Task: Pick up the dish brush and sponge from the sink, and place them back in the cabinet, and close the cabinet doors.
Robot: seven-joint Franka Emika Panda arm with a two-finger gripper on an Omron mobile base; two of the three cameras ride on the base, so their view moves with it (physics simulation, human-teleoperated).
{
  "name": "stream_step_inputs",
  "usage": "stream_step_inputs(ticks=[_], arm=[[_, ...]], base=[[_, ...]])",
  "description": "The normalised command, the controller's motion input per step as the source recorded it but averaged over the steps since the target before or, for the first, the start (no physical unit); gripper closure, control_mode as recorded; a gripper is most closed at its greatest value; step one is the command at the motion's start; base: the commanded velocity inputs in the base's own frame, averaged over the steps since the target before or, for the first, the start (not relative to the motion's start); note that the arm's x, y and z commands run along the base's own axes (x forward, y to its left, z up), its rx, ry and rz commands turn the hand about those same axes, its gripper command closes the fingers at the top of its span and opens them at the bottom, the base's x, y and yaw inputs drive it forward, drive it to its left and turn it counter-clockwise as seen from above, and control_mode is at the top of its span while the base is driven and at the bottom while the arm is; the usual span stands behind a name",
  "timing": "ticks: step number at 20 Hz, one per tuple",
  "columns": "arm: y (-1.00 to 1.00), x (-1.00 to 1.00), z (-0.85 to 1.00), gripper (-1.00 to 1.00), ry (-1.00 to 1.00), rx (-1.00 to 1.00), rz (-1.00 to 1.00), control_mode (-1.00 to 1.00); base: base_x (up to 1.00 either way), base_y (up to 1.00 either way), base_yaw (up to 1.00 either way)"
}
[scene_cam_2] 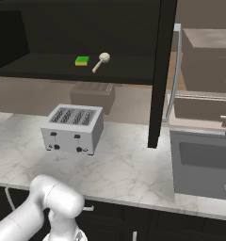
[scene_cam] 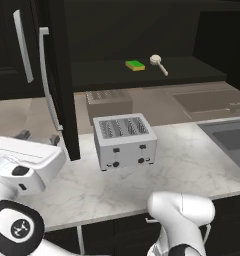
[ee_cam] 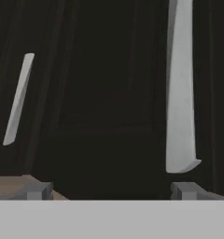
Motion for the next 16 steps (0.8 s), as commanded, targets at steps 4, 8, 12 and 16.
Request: stream_step_inputs(ticks=[4,8,12,16], arm=[[-0.08,0.13,0.0,-1.0,-0.02,0.0,-0.15,-1.0],[-0.07,0.14,0.0,-1.0,-0.02,0.0,-0.15,-1.0],[-0.09,0.16,0.0,-1.0,-0.02,0.0,-0.14,-1.0],[-0.21,0.12,0.0,-1.0,0.0,0.0,-0.09,-1.0]], base=[[0.0,0.0,0.0],[0.0,0.0,0.0],[0.0,0.0,0.0],[0.0,0.0,0.0]])
